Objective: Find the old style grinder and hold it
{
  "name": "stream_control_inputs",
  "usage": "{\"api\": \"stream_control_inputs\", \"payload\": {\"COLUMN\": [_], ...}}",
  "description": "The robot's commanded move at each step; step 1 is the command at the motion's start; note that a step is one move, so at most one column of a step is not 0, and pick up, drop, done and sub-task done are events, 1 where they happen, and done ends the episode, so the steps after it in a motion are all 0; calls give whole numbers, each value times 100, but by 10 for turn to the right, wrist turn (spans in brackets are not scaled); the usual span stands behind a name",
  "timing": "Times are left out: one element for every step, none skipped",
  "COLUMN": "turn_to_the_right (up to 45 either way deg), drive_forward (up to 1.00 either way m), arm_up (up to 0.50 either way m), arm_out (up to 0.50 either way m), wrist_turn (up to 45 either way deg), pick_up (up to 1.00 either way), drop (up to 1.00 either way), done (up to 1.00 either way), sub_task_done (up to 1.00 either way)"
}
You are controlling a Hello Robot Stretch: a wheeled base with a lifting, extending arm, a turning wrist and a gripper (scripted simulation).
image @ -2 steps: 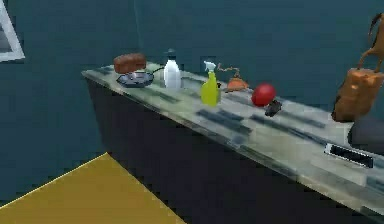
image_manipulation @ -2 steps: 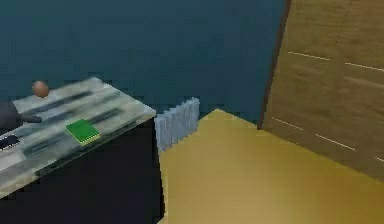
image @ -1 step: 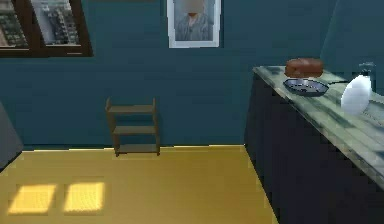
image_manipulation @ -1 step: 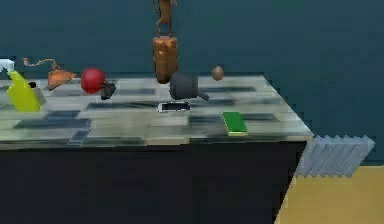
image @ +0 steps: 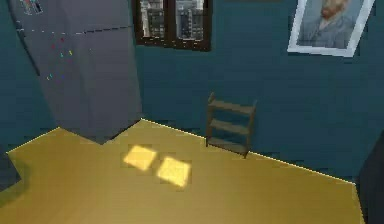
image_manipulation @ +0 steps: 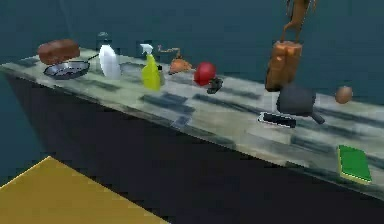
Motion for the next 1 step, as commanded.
{"api": "stream_control_inputs", "payload": {"turn_to_the_right": [450], "drive_forward": [0], "arm_up": [0], "arm_out": [0], "wrist_turn": [0], "pick_up": [0], "drop": [0], "done": [0], "sub_task_done": [0]}}
